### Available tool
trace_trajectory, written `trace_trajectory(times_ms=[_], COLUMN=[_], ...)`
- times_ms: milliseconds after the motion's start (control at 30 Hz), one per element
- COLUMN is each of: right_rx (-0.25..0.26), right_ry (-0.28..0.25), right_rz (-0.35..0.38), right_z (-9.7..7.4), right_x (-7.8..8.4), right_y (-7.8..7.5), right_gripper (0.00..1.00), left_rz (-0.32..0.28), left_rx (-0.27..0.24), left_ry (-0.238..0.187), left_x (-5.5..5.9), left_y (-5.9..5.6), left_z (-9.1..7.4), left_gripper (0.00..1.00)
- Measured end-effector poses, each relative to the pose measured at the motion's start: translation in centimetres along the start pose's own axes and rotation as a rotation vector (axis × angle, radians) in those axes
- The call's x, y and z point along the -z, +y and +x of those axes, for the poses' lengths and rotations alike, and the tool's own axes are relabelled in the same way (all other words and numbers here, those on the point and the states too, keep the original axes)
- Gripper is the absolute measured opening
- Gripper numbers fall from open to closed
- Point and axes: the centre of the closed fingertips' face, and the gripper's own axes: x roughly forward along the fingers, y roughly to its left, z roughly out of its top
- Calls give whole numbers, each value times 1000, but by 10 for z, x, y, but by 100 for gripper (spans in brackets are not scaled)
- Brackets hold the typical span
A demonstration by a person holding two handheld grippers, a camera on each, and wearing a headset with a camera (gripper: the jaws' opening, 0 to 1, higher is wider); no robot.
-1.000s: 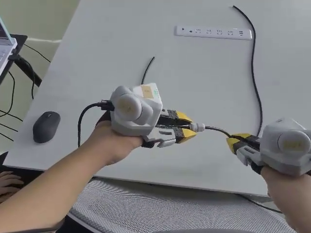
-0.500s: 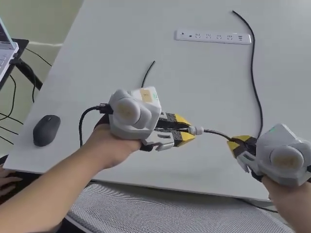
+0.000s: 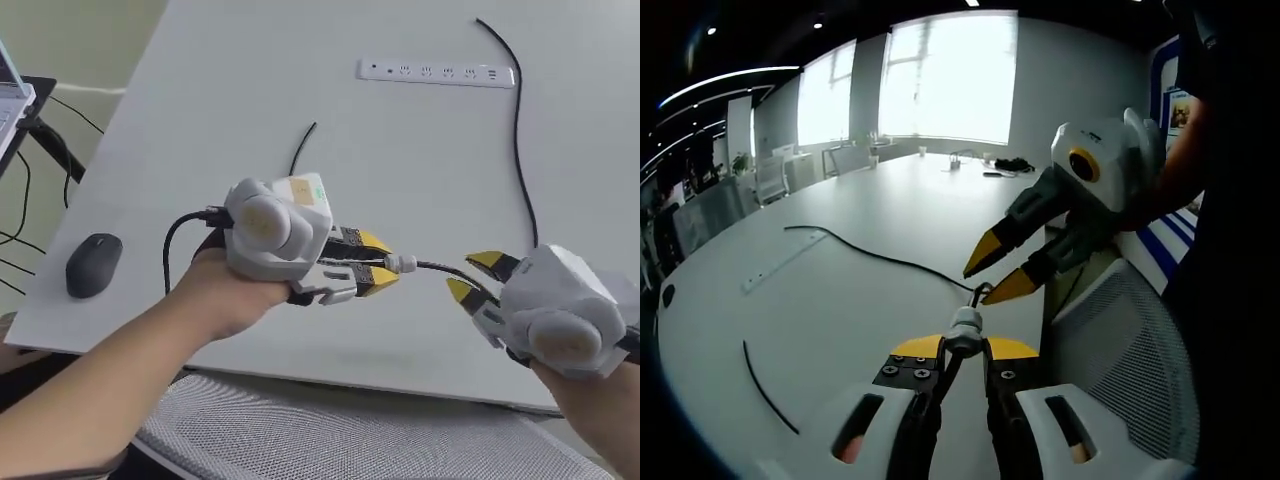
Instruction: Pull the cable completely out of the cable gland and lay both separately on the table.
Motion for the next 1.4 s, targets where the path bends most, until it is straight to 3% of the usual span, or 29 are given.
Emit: trace_trajectory(times_ms=[333,600,1100,1400], right_rx=[-34,-41,-62,-52], right_ry=[-27,-28,-25,-12], right_rz=[-115,-137,-49,23], right_z=[7,8,8,10], right_x=[-22,-22,-18,-10], right_y=[16,19,22,13], right_gripper=[6,2,0,0], left_rz=[16,17,26,17], left_rx=[8,14,21,10], left_ry=[14,22,4,-9], left_x=[2,5,3,1], left_y=[-2,-4,-7,-4], left_z=[3,3,1,-3], left_gripper=[15,15,15,15])
